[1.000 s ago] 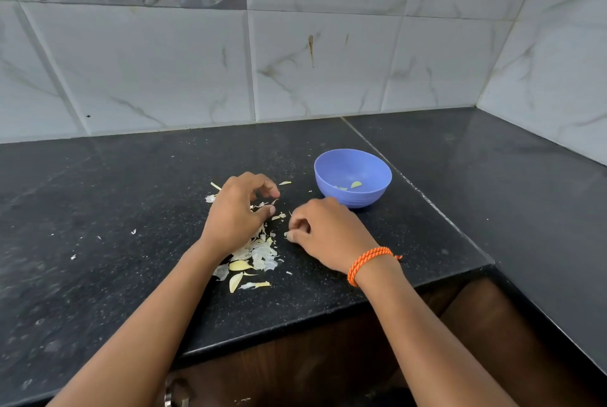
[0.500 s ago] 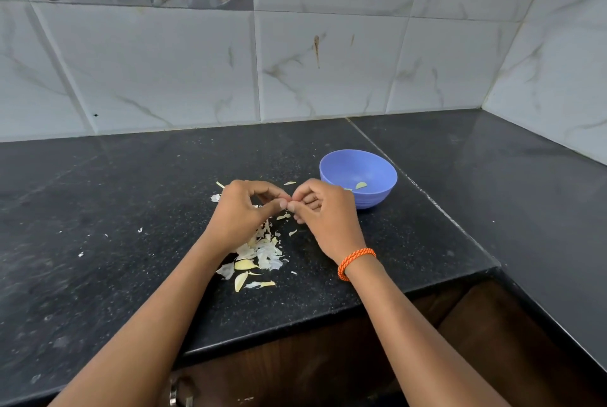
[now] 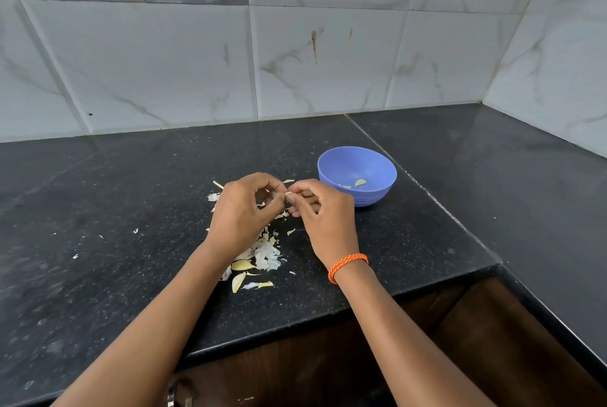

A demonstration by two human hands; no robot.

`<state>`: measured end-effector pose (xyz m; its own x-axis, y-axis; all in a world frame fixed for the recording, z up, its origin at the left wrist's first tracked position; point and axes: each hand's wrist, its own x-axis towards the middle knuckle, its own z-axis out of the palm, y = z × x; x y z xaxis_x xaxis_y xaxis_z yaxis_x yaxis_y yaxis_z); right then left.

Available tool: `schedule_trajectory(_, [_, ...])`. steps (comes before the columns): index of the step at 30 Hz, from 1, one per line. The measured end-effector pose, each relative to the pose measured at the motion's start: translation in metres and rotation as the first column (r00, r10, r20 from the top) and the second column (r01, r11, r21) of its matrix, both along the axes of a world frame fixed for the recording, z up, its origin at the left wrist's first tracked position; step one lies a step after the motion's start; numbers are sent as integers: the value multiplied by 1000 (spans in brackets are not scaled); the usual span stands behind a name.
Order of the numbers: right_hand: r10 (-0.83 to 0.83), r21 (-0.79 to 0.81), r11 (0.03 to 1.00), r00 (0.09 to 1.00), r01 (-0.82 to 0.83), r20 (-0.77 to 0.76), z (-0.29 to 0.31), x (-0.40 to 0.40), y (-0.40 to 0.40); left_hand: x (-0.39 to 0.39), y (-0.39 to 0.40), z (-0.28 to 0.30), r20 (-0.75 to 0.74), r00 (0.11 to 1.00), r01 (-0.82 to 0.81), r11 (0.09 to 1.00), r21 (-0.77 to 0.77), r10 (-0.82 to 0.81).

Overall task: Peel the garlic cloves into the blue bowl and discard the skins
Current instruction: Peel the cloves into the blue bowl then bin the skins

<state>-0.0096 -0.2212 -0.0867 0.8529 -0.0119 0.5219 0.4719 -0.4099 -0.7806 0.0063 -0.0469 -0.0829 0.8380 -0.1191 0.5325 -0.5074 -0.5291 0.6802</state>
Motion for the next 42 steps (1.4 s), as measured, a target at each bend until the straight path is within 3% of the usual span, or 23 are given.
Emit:
schedule_trajectory(10, [-44,-275,958,987,86,154,-2,1,4,-4,-1,4,-36,999,-17,999,-35,16])
schedule_trajectory(21, [21,-197,980,996,-3,92,-7,7,2,-2,-3,-1,-62,998,-8,999,-46,5])
schedule_trajectory(27, [81,27,996,997,-80,-4,-5,7,-1,-2,-5,2,-100,995,-5,993,-119,-7])
schedule_trajectory(34, [-52,18,999,991,50,122,-5,8,-1,-2,-5,2,-135,990,21,990,-139,-40])
schedule_trajectory(42, [22,86,996,998,-26,51,-4,7,-2,-3,-5,3,-125,991,37,989,-142,-55])
